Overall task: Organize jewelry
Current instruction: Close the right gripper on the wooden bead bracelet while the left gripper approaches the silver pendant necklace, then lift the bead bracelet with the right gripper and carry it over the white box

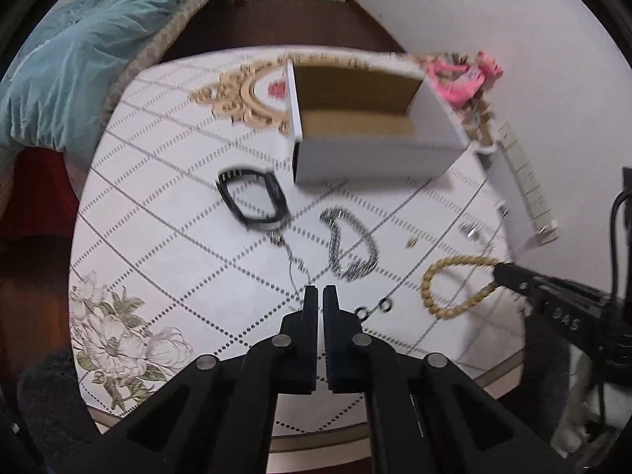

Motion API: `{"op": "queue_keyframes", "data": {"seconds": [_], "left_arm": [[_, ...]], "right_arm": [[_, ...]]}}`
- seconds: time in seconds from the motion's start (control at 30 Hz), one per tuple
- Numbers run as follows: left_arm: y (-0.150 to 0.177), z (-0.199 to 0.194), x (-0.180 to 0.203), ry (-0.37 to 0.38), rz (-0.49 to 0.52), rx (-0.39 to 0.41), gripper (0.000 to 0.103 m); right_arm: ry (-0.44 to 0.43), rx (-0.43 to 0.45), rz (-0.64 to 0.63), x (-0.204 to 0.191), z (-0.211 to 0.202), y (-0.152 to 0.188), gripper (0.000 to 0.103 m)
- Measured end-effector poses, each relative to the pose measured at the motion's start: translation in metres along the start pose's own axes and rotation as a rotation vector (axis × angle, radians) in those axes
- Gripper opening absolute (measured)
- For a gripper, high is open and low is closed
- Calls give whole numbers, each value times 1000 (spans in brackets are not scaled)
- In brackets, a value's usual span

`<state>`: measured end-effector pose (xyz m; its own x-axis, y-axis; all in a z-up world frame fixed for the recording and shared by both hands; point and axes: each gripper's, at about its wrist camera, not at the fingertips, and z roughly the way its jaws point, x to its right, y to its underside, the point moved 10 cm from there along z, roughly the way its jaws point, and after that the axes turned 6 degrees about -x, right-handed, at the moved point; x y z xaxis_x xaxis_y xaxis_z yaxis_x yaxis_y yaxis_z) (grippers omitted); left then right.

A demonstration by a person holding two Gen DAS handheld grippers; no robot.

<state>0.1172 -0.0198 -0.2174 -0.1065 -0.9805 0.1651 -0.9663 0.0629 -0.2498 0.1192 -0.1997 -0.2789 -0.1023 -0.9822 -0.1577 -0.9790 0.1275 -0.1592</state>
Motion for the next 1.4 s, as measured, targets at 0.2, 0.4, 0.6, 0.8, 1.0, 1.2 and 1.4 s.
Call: {"op": "queue_keyframes", "data": {"seconds": [0.2,0.4,0.6,0.8,1.0,1.2,1.4], "left_arm": [[-22,-45,5,71,-8,78,0],[-58,-75,14,116,15,151,0],[-44,-48,-5,80,-46,70,15],[2,24,-26,-11,-84,-44,79],[35,76,-28,-158,-12,-121,78],[44,96,-17,-209,63,-125,42],[43,97,-6,-154,85,-101,3]], "right_arm": [[-82,60,-37,-24,-40,-19,9],[-149,121,-67,-38,-79,-49,9],[-143,168,-95,-49,-95,-71,9],[-103,121,-73,-38,-59,-49,9],[-62,63,-10,-12,-18,-16,9],[-19,40,32,9,2,2,9],[0,34,45,16,8,5,9]]}}
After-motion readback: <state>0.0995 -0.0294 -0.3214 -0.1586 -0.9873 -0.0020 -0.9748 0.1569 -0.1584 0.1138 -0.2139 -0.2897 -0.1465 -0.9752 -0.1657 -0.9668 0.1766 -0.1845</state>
